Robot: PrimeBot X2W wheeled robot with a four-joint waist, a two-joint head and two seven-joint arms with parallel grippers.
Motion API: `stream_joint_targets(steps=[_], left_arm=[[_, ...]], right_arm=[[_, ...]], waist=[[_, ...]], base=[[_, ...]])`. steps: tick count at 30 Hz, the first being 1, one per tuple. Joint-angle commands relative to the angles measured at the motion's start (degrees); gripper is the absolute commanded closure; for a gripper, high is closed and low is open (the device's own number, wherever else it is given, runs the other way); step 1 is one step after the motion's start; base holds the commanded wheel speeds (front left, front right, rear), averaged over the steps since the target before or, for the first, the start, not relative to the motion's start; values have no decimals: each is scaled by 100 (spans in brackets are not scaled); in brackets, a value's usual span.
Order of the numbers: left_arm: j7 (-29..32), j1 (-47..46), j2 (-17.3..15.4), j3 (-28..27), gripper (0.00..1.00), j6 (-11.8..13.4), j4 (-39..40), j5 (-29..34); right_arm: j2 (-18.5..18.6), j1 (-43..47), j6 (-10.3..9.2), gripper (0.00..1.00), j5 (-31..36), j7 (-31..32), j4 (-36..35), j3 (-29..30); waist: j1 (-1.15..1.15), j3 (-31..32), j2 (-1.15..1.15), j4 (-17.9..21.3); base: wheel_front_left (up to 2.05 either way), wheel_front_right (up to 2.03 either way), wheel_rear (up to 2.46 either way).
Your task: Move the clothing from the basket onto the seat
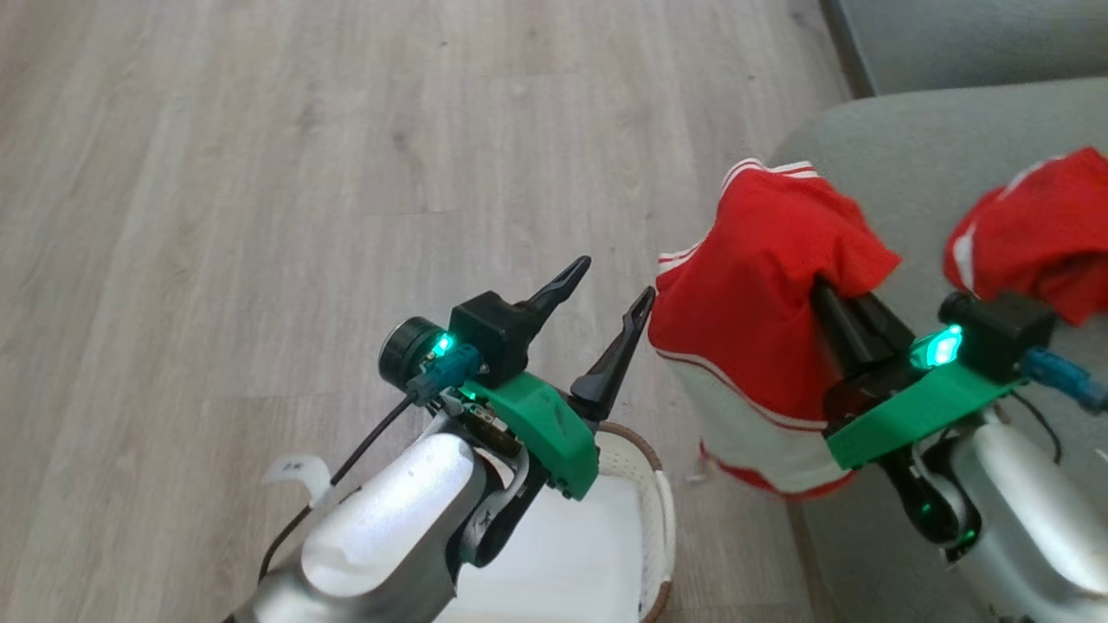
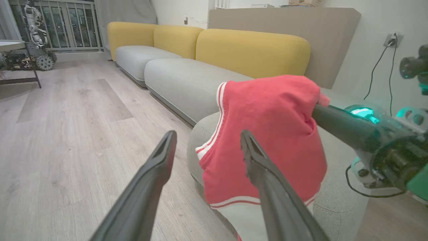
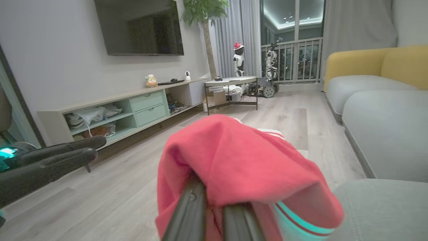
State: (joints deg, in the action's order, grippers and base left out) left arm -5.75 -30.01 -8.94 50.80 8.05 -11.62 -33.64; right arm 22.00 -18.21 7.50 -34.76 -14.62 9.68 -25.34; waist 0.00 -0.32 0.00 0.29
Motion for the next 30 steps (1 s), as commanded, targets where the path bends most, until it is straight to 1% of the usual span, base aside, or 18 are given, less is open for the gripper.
stream_joint_targets(steps=[1, 13, 16, 17, 24, 30], left_arm=[[-79, -167, -50, -237, 0, 23, 128, -57], [-381, -98, 8, -161, 0, 67, -92, 25], [-488, -83, 14, -177, 0, 80, -172, 30], [-488, -83, 14, -177, 0, 80, -172, 30], [-625, -121, 54, -141, 0, 68, -315, 96], [-694, -201, 100, -88, 0, 77, -494, 186]], right_arm=[[117, -51, -1, 100, 43, -38, -274, 83], [443, 111, -1, 100, 10, -38, -643, 592], [471, 168, -1, 100, -22, -38, -786, 747], [471, 168, -1, 100, -22, -38, -786, 747], [518, 243, -1, 100, -119, -38, -1003, 816], [514, 357, -1, 100, -188, -38, -1181, 958]], waist=[[0, -27, 0, 216], [0, -49, 0, 1185], [0, -65, 0, 1544], [0, -65, 0, 1544], [0, -155, 0, 2132], [0, -256, 0, 2495]], base=[[0, 0, 0], [0, 0, 0], [0, 0, 0], [0, 0, 0], [0, 0, 0], [0, 0, 0]])
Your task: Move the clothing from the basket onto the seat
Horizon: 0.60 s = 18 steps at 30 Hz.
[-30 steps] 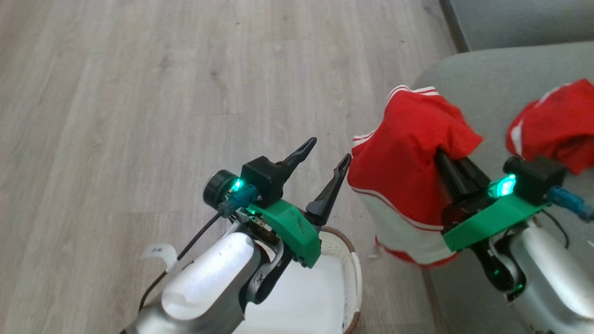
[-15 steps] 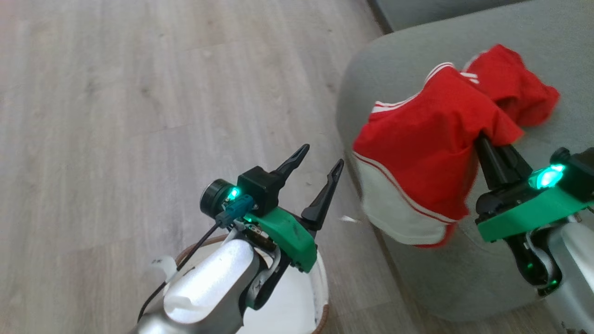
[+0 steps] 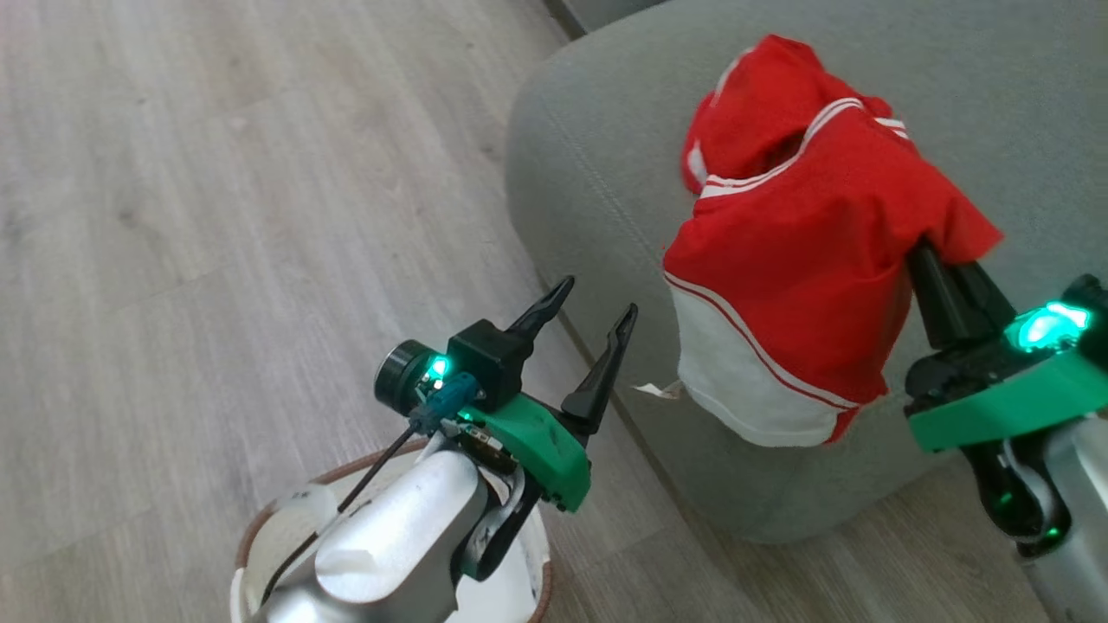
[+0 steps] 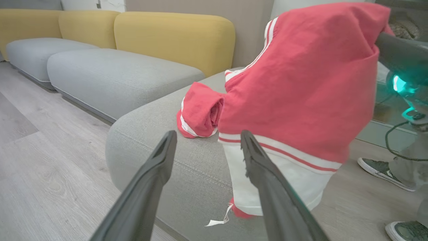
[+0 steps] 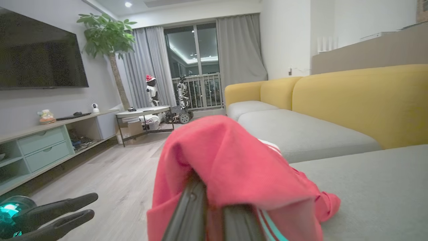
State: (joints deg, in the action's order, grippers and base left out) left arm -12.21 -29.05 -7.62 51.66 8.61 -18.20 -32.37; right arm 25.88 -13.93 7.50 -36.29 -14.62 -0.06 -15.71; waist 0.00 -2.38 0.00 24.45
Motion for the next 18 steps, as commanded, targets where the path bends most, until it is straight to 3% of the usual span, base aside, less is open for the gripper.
stream_joint_targets(steps=[1, 18], left_arm=[[-59, -309, -23, -169, 0, 23, 134, 72], [-130, -505, 118, -100, 0, -34, -129, 79]], right_arm=[[117, -49, -1, 100, -52, -38, -232, 41], [251, -305, -1, 100, -306, -38, -380, 410]], waist=[[0, -60, 0, 116], [0, -264, 0, 199]], base=[[0, 0, 0], [0, 0, 0]])
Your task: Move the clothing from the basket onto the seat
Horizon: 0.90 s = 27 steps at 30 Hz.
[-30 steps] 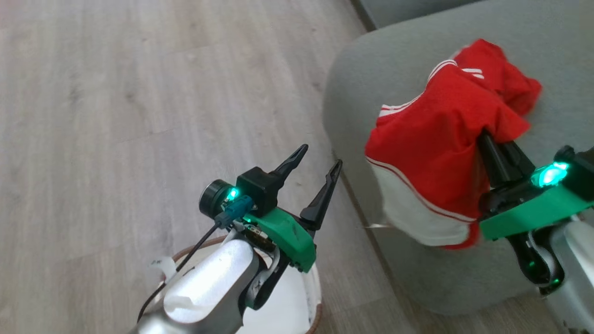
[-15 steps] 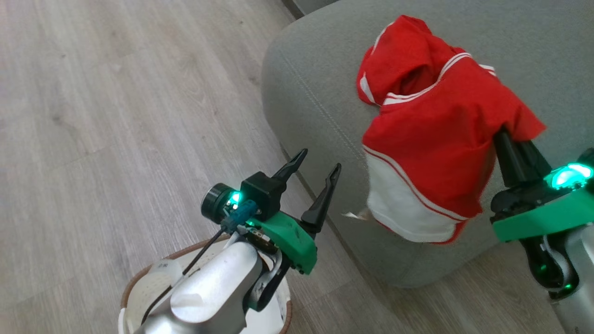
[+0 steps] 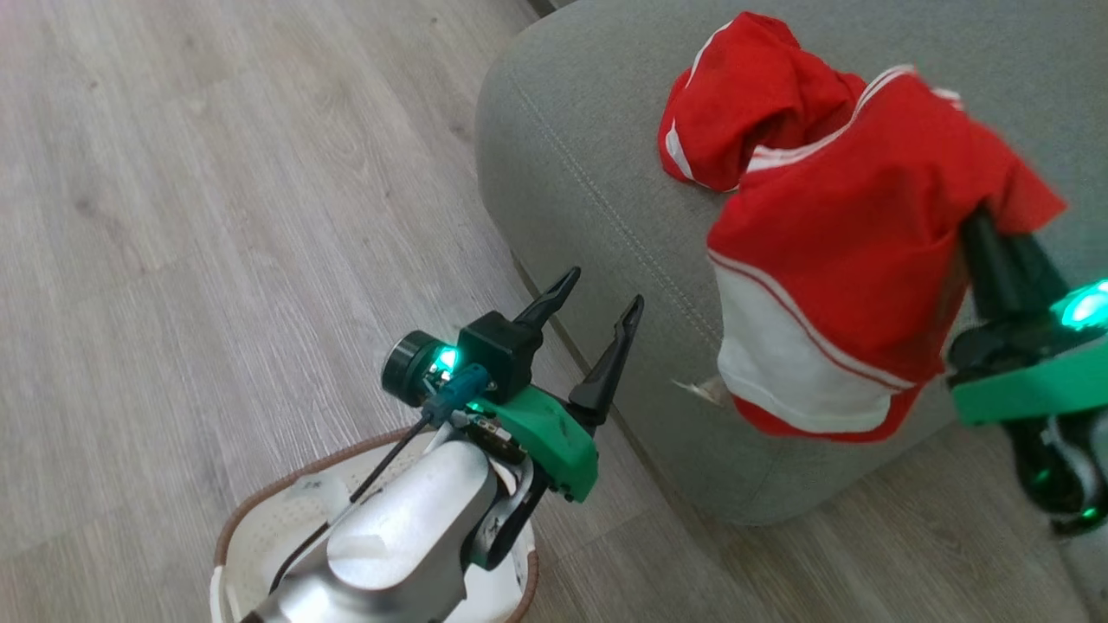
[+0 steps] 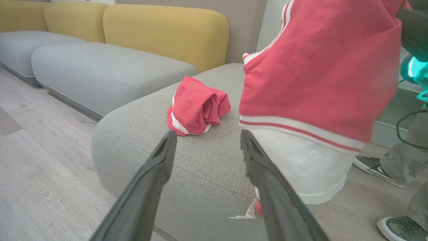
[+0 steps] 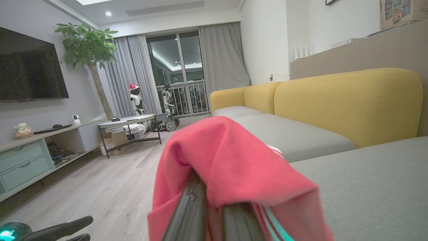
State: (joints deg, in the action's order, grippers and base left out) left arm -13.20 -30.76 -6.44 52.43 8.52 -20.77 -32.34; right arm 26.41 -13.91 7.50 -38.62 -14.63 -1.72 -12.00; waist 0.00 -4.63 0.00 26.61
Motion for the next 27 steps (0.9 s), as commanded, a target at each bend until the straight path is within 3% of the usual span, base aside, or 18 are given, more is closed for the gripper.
stream_joint_targets(steps=[1, 15, 21, 27], left_arm=[[-23, -358, 9, -168, 0, -20, 124, 84], [237, -1012, 217, 96, 0, 92, -51, 332], [400, -1552, 316, 317, 0, 192, -158, 516], [476, -2028, 351, 567, 0, 327, -222, 614]], right_arm=[[250, -403, -1, 100, -103, -37, -193, 73], [1272, -2202, -1, 100, -929, -37, 686, 72], [1889, -2997, -1, 100, -1176, -37, 1549, -58], [2251, -3600, -1, 100, -1414, -37, 2389, -47]], waist=[[0, -82, 0, -30], [0, -1153, 0, -417], [0, -1907, 0, -720], [0, -2587, 0, -966]], base=[[0, 0, 0], [0, 0, 0], [0, 0, 0], [0, 0, 0]])
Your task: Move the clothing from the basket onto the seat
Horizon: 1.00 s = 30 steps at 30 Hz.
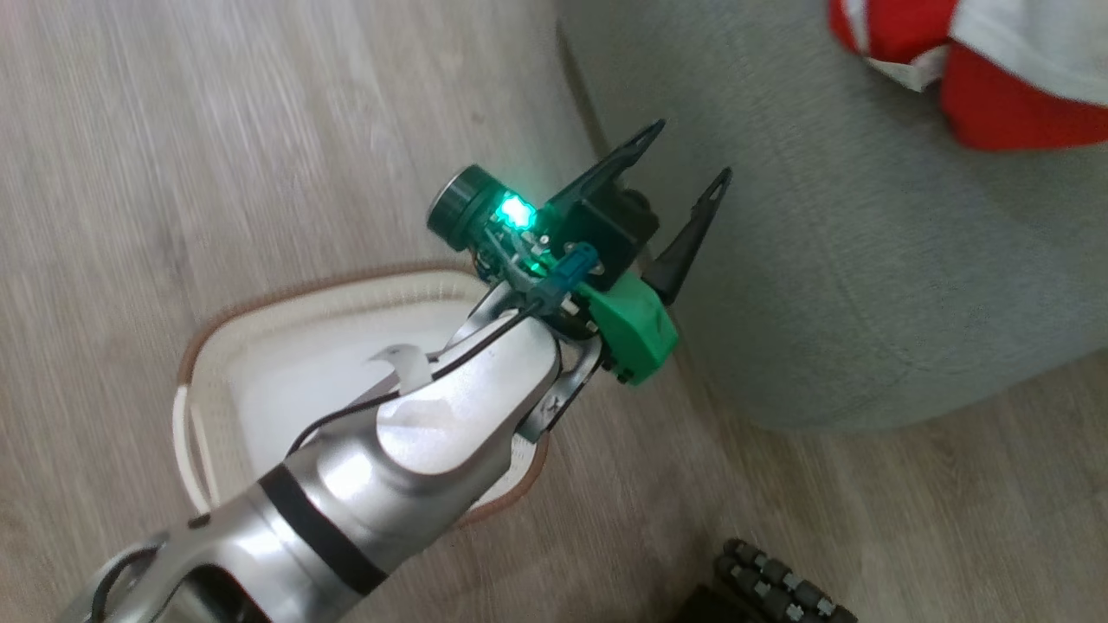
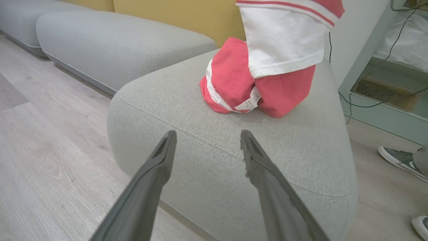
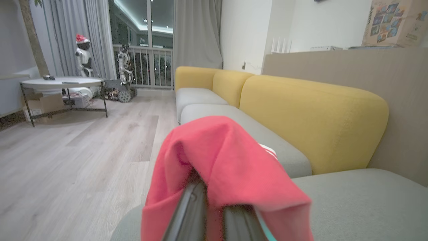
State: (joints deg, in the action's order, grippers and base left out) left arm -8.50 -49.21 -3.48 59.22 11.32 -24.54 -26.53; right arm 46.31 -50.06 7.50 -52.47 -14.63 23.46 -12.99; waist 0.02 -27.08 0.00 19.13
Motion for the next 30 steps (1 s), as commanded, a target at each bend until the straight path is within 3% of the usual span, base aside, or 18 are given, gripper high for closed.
stream_joint_targets(steps=[1, 7, 14, 22, 23, 26, 27, 28, 30], left_arm=[[1, -254, 56, -58, 0, 74, 183, 19], [-44, -631, 58, 355, 0, 299, 353, -160], [-159, -932, 59, 806, 0, 566, 381, -441], [-356, -984, 59, 1013, 0, 742, 266, -780], [-379, -985, 59, 1029, 0, 751, 254, -817], [-437, -977, 59, 1072, 0, 767, 216, -928], [-453, -968, 60, 1087, 0, 767, 203, -965], [-470, -951, 60, 1100, 0, 762, 181, -1003], [-499, -916, 60, 1123, 0, 738, 135, -1075]], right_arm=[[297, -71, -1, 100, -45, -37, 9, 50], [444, -267, -1, 100, 5, -37, 681, -174], [978, -444, -1, 100, -394, -14, 1638, -1592], [1264, -806, -1, 98, -1299, 1057, 2088, -3005], [1289, -860, -1, 85, -1365, 1105, 2088, -3129], [1332, -995, -1, 65, -1543, 1149, 2088, -3456], [1346, -1034, -1, 47, -1587, 1147, 2100, -3563], [1344, -1058, -1, 5, -1624, 1148, 2115, -3676], [1340, -1089, -1, 0, -1721, 1211, 2124, -3891]], waist=[[-2, -447, 0, -248], [-2, -877, 0, -473], [-2, -1116, 0, -748], [-2, -910, 0, -841], [-2, -867, 0, -838], [-2, -738, 0, -817], [-2, -694, 0, -812], [-2, -629, 0, -802], [-2, -503, 0, -786]], base=[[0, 0, 0], [0, 0, 0], [0, 0, 0], [0, 0, 0], [0, 0, 0], [0, 0, 0], [0, 0, 0], [0, 0, 0], [0, 0, 0]])
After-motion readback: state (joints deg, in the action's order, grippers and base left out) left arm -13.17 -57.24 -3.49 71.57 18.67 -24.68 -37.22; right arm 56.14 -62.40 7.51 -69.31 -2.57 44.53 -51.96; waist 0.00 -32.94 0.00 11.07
